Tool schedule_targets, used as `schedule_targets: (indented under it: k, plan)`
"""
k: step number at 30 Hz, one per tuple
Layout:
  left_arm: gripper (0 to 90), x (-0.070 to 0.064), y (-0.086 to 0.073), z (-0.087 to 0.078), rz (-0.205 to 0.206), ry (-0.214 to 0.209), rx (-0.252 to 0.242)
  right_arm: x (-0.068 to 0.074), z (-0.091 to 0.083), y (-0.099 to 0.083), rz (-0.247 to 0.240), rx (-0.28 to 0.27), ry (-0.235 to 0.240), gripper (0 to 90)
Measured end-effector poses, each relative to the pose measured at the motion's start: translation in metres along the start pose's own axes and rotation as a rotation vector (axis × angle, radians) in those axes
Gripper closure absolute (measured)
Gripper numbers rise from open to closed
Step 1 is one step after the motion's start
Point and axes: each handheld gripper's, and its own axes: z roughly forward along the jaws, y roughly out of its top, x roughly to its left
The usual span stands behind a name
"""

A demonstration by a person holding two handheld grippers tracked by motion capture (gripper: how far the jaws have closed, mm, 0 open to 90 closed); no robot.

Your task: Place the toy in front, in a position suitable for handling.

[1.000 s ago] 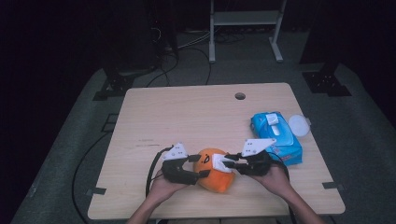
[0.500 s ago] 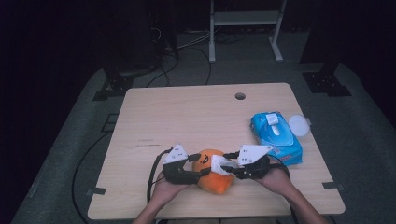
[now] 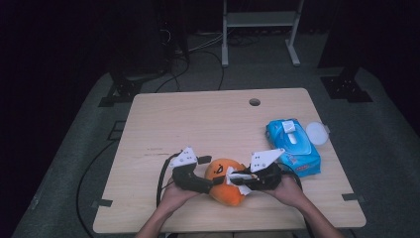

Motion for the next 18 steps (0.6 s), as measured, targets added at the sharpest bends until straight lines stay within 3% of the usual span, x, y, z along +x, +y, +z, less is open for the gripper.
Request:
schedule_targets:
  k: [2,4,6,11,14,15,18]
  plan:
    - [12.2,0.002,0.001,0.002,-0.002,-0.004,-0.004,0.000,0.000,0.000,-0.002,0.000,-0.005,76.9]
    - [18.7,0.006,0.002,0.010,-0.011,0.016,0.081,0.001,-0.002,0.000,0.007,0.000,-0.014,78.1]
    - [23.3,0.009,-0.004,0.016,-0.032,0.002,0.147,-0.001,-0.007,-0.002,0.018,0.000,-0.032,79.2]
    - [27.0,0.008,-0.012,0.009,-0.060,0.000,0.134,-0.006,-0.021,-0.018,0.058,0.017,-0.085,81.8]
    - [27.1,-0.002,-0.016,0.001,-0.033,-0.027,0.153,-0.009,-0.025,-0.025,0.082,0.022,-0.109,81.8]
    - [26.4,-0.007,-0.016,-0.005,0.009,-0.047,0.166,-0.010,-0.023,-0.027,0.086,0.023,-0.120,81.8]
    - [20.5,-0.009,-0.013,-0.008,0.061,-0.035,0.164,-0.011,-0.021,-0.026,0.088,0.025,-0.124,81.9]
